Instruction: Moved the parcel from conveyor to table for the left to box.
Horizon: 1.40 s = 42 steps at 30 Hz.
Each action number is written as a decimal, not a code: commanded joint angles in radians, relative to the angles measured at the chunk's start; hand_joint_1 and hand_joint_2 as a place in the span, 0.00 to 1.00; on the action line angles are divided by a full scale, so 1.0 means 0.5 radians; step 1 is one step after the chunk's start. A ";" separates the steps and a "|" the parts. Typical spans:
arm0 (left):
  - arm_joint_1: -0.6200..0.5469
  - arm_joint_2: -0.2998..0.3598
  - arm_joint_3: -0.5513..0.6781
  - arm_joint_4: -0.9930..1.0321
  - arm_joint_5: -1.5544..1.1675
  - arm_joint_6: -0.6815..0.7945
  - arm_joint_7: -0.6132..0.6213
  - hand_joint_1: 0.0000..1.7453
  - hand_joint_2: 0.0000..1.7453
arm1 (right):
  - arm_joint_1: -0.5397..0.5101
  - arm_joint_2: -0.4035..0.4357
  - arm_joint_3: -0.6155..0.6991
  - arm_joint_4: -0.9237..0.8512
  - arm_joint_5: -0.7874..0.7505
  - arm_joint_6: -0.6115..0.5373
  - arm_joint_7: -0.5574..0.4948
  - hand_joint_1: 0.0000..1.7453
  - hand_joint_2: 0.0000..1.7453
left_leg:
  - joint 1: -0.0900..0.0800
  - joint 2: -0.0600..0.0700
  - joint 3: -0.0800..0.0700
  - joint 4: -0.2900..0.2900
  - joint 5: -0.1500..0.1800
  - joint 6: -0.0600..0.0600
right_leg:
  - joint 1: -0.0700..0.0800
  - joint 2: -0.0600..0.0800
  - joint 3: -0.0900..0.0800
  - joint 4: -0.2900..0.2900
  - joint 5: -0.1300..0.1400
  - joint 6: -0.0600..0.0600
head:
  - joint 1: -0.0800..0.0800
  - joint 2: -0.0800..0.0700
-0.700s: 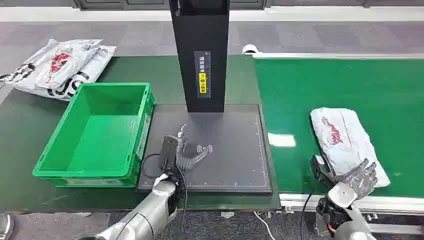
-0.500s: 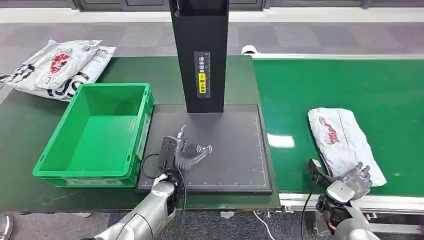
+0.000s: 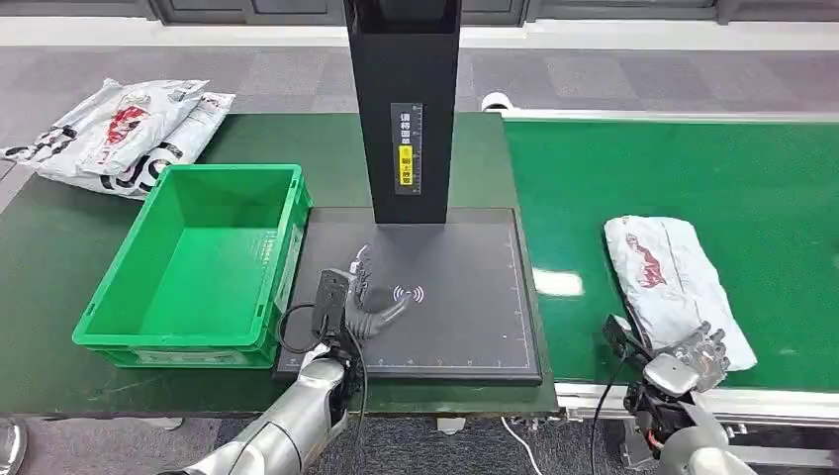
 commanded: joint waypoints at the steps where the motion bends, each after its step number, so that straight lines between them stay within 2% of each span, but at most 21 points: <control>1: -0.050 0.024 0.144 0.063 -0.012 -0.022 0.006 0.00 1.00 | 0.120 -0.007 -0.157 0.143 0.027 0.143 0.018 0.00 1.00 | 0.002 -0.005 -0.001 -0.002 0.002 0.000 | 0.002 -0.007 0.003 -0.004 0.001 -0.002 | 0.000 0.000; 4: -0.050 0.024 0.144 0.063 -0.012 -0.022 0.006 0.00 1.00 | 0.120 -0.007 -0.157 0.143 0.027 0.143 0.018 0.00 1.00 | 0.002 -0.005 -0.001 -0.004 0.003 0.000 | 0.002 -0.008 0.003 -0.005 0.001 -0.002 | 0.000 0.001; 5: -0.036 0.030 0.167 0.056 -0.028 -0.024 0.006 0.00 1.00 | 0.140 0.035 -0.201 0.121 0.027 0.125 0.018 1.00 1.00 | 0.003 -0.010 0.005 -0.004 0.002 0.003 | 0.003 -0.012 0.012 -0.012 0.000 0.003 | 0.000 0.001; 7: -0.030 0.033 0.184 0.049 -0.038 -0.025 0.006 0.00 1.00 | 0.131 0.041 -0.198 0.126 0.027 0.111 0.018 1.00 1.00 | 0.003 -0.010 0.006 -0.002 0.002 0.010 | 0.002 -0.010 0.018 -0.016 0.003 0.007 | 0.001 0.000; 17: -0.015 0.040 0.212 0.002 -0.080 -0.032 0.006 0.00 1.00 | 0.134 0.079 -0.233 0.119 0.027 0.045 -0.042 1.00 1.00 | 0.002 -0.008 0.005 -0.003 0.001 0.010 | 0.002 -0.009 0.017 -0.016 0.004 0.009 | 0.000 0.001; 21: -0.009 0.038 0.223 -0.001 -0.090 -0.037 0.006 0.00 1.00 | 0.111 0.086 -0.239 0.111 0.027 -0.017 -0.078 1.00 1.00 | 0.003 -0.007 0.004 -0.002 0.001 0.010 | 0.003 -0.007 0.015 -0.015 0.003 0.008 | 0.000 0.000; 23: -0.002 0.038 0.234 -0.016 -0.100 -0.031 0.006 0.00 1.00 | 0.081 0.092 -0.247 0.101 0.027 -0.142 -0.138 1.00 1.00 | 0.003 -0.006 0.003 -0.005 0.002 0.009 | 0.003 -0.007 0.013 -0.016 0.004 0.007 | 0.001 0.000; 24: 0.008 0.039 0.244 -0.037 -0.101 -0.012 0.006 0.00 1.00 | 0.063 0.100 -0.247 0.088 0.027 -0.313 -0.219 1.00 1.00 | 0.004 -0.006 0.003 -0.001 0.000 0.010 | 0.004 -0.006 0.014 -0.013 0.003 0.008 | 0.000 0.000; 25: 0.023 0.044 0.255 -0.068 -0.108 0.017 0.006 0.00 1.00 | 0.018 0.120 -0.261 0.054 0.013 -0.595 -0.358 1.00 1.00 | 0.003 -0.003 0.002 -0.005 0.002 0.009 | 0.004 -0.004 0.012 -0.016 0.005 0.007 | 0.000 0.000; 26: 0.031 0.052 0.263 -0.084 -0.112 0.031 0.006 0.00 1.00 | -0.059 0.140 -0.273 0.061 0.009 -0.710 -0.427 1.00 1.00 | 0.003 -0.002 0.001 -0.002 0.001 0.010 | 0.004 -0.003 0.012 -0.014 0.004 0.007 | 0.001 0.000; 27: 0.032 0.055 0.264 -0.085 -0.112 0.027 0.006 0.00 1.00 | -0.085 0.145 -0.272 0.063 0.018 -0.688 -0.413 1.00 1.00 | 0.002 0.000 0.001 -0.002 0.000 0.010 | 0.003 0.000 0.010 -0.012 0.004 0.008 | 0.001 0.001; 28: 0.037 0.058 0.274 -0.096 -0.116 0.046 0.006 0.00 1.00 | -0.107 0.163 -0.294 0.035 0.001 -0.813 -0.505 1.00 1.00 | 0.001 0.009 -0.003 -0.002 0.001 0.010 | 0.001 0.007 0.005 -0.011 0.007 0.007 | 0.001 0.001; 29: 0.040 0.061 0.278 -0.106 -0.130 0.092 0.006 0.00 1.00 | -0.131 0.187 -0.326 0.012 -0.037 -1.020 -0.674 1.00 1.00 | 0.002 0.003 -0.005 0.000 0.000 0.010 | 0.002 0.003 0.006 -0.009 0.005 0.008 | 0.001 0.000; 31: 0.035 0.069 0.267 -0.125 -0.174 0.187 0.006 0.00 1.00 | -0.083 0.337 -0.501 -0.515 -0.170 -1.020 -1.097 1.00 1.00 | 0.000 0.019 -0.011 -0.001 0.000 0.009 | -0.001 0.018 -0.007 -0.006 0.010 0.007 | 0.001 0.001; 32: 0.023 0.071 0.261 -0.125 -0.195 0.226 0.006 0.00 1.00 | -0.093 0.423 -0.596 -0.692 -0.244 -1.020 -1.308 1.00 1.00 | -0.001 0.013 -0.014 -0.001 0.002 0.008 | -0.002 0.013 -0.009 -0.006 0.010 0.007 | 0.000 0.001; 33: 0.014 0.070 0.261 -0.121 -0.198 0.235 0.006 0.00 1.00 | -0.099 0.454 -0.626 -0.742 -0.248 -1.020 -1.354 1.00 1.00 | -0.002 0.020 -0.016 -0.001 0.003 0.006 | -0.002 0.020 -0.015 -0.005 0.013 0.007 | 0.001 0.000; 34: -0.007 0.067 0.249 -0.119 -0.213 0.236 0.006 0.00 1.00 | -0.094 0.573 -0.747 -0.949 -0.350 -1.020 -1.649 1.00 1.00 | -0.001 0.017 -0.018 0.000 0.004 0.007 | -0.002 0.018 -0.015 -0.002 0.012 0.007 | 0.001 0.000; 35: -0.007 0.067 0.249 -0.119 -0.213 0.236 0.006 0.00 1.00 | -0.094 0.573 -0.747 -0.949 -0.350 -1.020 -1.649 1.00 1.00 | -0.002 0.022 -0.019 0.000 0.004 0.005 | -0.002 0.023 -0.019 -0.001 0.013 0.005 | 0.000 0.000; 37: -0.007 0.067 0.249 -0.119 -0.213 0.236 0.006 0.00 1.00 | -0.094 0.573 -0.747 -0.949 -0.350 -1.020 -1.649 1.00 1.00 | 0.000 0.007 -0.020 -0.001 0.007 0.003 | -0.001 0.008 -0.018 0.000 0.012 0.004 | 0.001 0.001; 40: -0.007 0.067 0.249 -0.119 -0.213 0.236 0.006 0.00 1.00 | -0.094 0.573 -0.747 -0.949 -0.350 -1.020 -1.649 1.00 1.00 | 0.001 -0.001 -0.020 0.000 0.009 0.002 | 0.001 0.001 -0.017 -0.001 0.010 0.004 | 0.000 0.000; 42: -0.033 0.055 0.222 -0.119 -0.244 0.256 0.006 0.00 1.00 | -0.040 0.680 -0.863 -1.107 -0.439 -1.020 -1.974 1.00 1.00 | 0.000 -0.005 -0.020 -0.001 0.009 0.002 | 0.000 -0.005 -0.016 -0.001 0.008 0.003 | 0.000 0.001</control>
